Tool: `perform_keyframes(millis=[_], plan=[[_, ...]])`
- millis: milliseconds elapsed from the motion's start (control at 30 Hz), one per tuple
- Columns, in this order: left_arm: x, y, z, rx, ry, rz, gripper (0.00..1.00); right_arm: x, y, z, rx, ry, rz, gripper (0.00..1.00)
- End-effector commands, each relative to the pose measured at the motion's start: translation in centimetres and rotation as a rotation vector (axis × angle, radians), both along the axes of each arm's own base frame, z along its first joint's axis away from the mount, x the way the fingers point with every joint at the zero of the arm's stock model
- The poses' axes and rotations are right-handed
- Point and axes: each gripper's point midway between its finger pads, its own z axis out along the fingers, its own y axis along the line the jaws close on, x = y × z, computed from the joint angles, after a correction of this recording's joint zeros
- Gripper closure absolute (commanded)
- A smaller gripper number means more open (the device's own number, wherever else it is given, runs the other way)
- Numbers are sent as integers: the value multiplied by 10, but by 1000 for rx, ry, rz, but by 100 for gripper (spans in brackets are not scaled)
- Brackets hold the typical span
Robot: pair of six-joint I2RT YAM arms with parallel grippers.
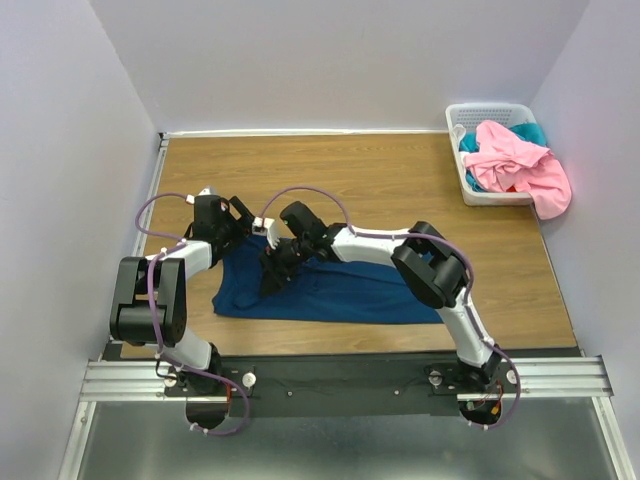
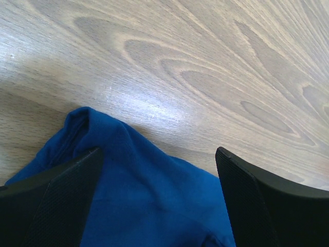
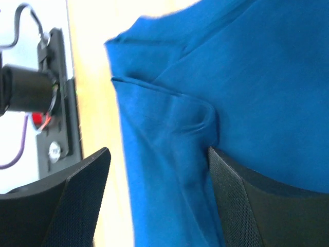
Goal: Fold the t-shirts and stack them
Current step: Fold the tshirt
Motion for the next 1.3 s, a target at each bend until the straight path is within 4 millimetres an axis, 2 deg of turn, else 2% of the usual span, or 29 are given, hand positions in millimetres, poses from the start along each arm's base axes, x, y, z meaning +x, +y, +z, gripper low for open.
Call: perform_keyframes(millis=[0,33,67,100,133,167,200,233,267,300,367,467,633,700,733,767,800,867,933,1000,1100,1133,1200,1233,1267], plan=[[-16,12,-15,40,64,25,2,-26,-14,26,22,5,56,18],[-16,13,-14,43,64,30,2,-35,-26,16,-7,20,57,19],[-16,14,-14,47,64,32,2,-41,-31,17,-13,19,60,19],[-15,16,-14,51,65,38,2,-46,-34,34,9,-16,62,19],[-15,16,-13,53,64,40,2,-57,-48,24,-25,0,62,19],[-15,17,-13,54,65,41,2,-57,-46,37,-5,-27,61,19],[-14,17,-13,55,64,42,2,-72,-59,27,-31,-24,78,19],[-14,17,-13,55,65,40,2,-77,-64,42,-11,-58,74,19],[-13,16,-12,53,64,38,2,-84,-73,36,-42,-71,60,18],[-14,16,-11,52,63,34,2,-84,-76,49,-24,-99,45,18],[-13,16,-10,53,59,36,2,-82,-81,54,-29,-120,12,17],[-13,17,-6,56,51,35,2,-68,-81,63,-34,-173,-58,14],[-14,17,0,61,35,35,2,-33,-76,54,-114,-207,-243,9],[-13,19,7,69,15,44,2,-30,-69,47,-121,-193,-238,6],[-13,20,10,72,7,49,2,-36,-64,46,-110,-159,-205,5],[-13,21,10,74,9,52,2,-36,-53,53,-79,-148,-177,0],[-12,21,10,74,9,53,2,-46,-48,40,-88,-89,-129,0],[-13,19,7,71,16,43,2,-47,-41,34,-88,-57,-108,0],[-15,18,4,70,23,36,2,-50,-39,16,-123,-34,-105,0],[-16,20,1,76,29,40,2,-57,-47,1,-162,-12,-109,0],[-15,20,0,77,32,41,2,-67,-61,-2,-189,2,-130,0],[-15,20,-1,78,35,42,2,-73,-74,-12,-224,11,-141,0],[-14,20,-2,81,36,40,2,-79,-83,-1,-219,13,-171,0],[-14,21,-5,83,45,42,2,-84,-98,-11,-255,21,-194,0],[-14,22,-6,85,47,44,2,-84,-103,-8,-259,15,-214,0]])
